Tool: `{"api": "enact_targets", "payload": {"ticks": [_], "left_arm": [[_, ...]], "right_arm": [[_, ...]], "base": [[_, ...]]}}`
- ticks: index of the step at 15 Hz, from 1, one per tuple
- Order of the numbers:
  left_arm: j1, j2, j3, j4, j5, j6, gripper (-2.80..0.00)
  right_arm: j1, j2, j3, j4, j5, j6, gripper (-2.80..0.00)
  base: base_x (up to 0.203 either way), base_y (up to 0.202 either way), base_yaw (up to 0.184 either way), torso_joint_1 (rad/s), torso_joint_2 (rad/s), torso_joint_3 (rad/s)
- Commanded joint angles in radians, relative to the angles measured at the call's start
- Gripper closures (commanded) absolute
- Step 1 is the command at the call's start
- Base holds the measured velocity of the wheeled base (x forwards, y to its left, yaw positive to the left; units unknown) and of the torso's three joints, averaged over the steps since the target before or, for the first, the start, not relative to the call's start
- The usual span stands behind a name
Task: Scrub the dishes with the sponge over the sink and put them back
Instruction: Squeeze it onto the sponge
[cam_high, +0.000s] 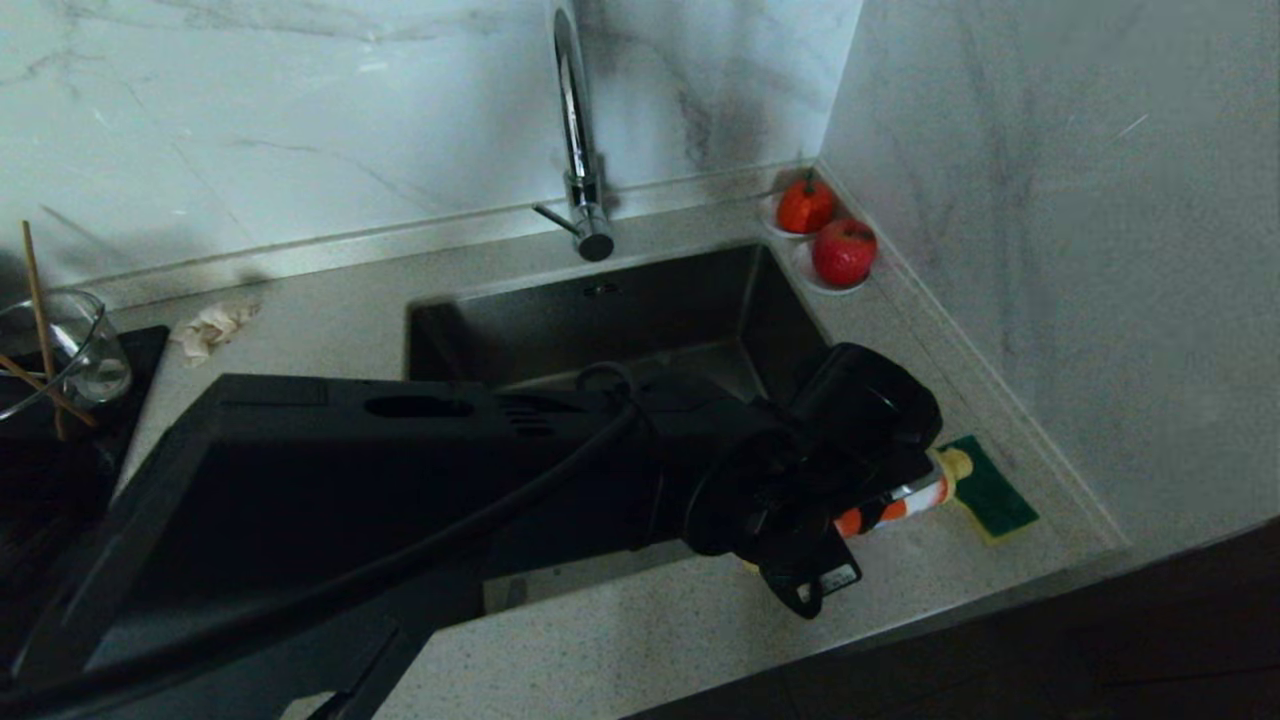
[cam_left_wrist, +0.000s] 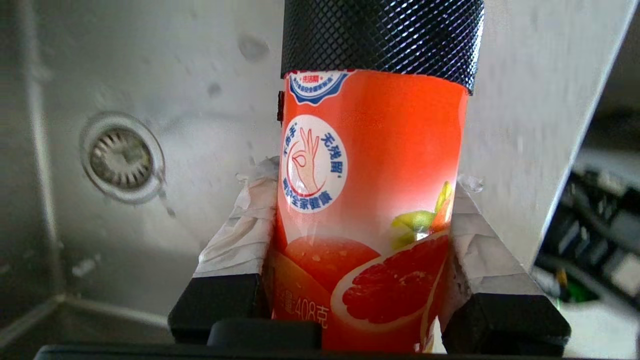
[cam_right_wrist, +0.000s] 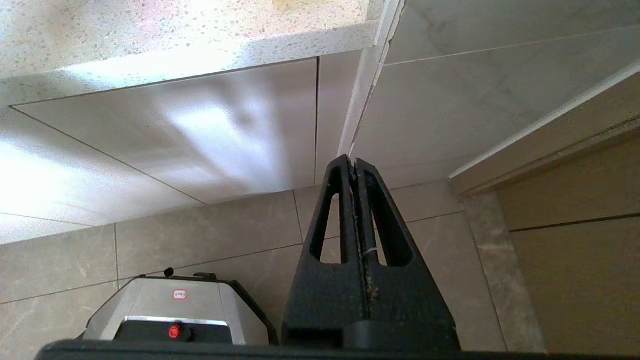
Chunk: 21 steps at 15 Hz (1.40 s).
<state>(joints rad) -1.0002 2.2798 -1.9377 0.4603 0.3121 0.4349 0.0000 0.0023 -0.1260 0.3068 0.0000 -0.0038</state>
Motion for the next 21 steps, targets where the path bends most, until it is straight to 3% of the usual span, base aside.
{"api": "enact_targets", "payload": {"ticks": [1, 8, 14, 18, 21], "left_arm": [[0.002, 0.003, -0.001, -0.022, 0.002, 0.001, 0.00], [0.002, 0.003, -0.001, 0.020, 0.002, 0.002, 0.00], [0.009, 0.006, -0.001, -0.057, 0.004, -0.001, 0.00], [0.008, 0.009, 0.000, -0.002, 0.002, 0.001, 0.00], [0.008, 0.015, -0.001, -0.021, 0.002, 0.002, 0.00]], "right_arm": [[0.000, 0.001, 0.000, 0.002, 0.000, -0.001, 0.00], [0.000, 0.001, 0.000, 0.002, 0.000, -0.001, 0.00], [0.000, 0.001, 0.000, 0.002, 0.000, -0.001, 0.00], [0.000, 0.001, 0.000, 0.002, 0.000, -0.001, 0.00], [0.000, 0.001, 0.000, 0.002, 0.000, -0.001, 0.00]], "base": [[0.000, 0.000, 0.000, 0.000, 0.00, 0.000], [0.000, 0.000, 0.000, 0.000, 0.00, 0.000], [0.000, 0.000, 0.000, 0.000, 0.00, 0.000], [0.000, 0.000, 0.000, 0.000, 0.00, 0.000], [0.000, 0.000, 0.000, 0.000, 0.00, 0.000]]}}
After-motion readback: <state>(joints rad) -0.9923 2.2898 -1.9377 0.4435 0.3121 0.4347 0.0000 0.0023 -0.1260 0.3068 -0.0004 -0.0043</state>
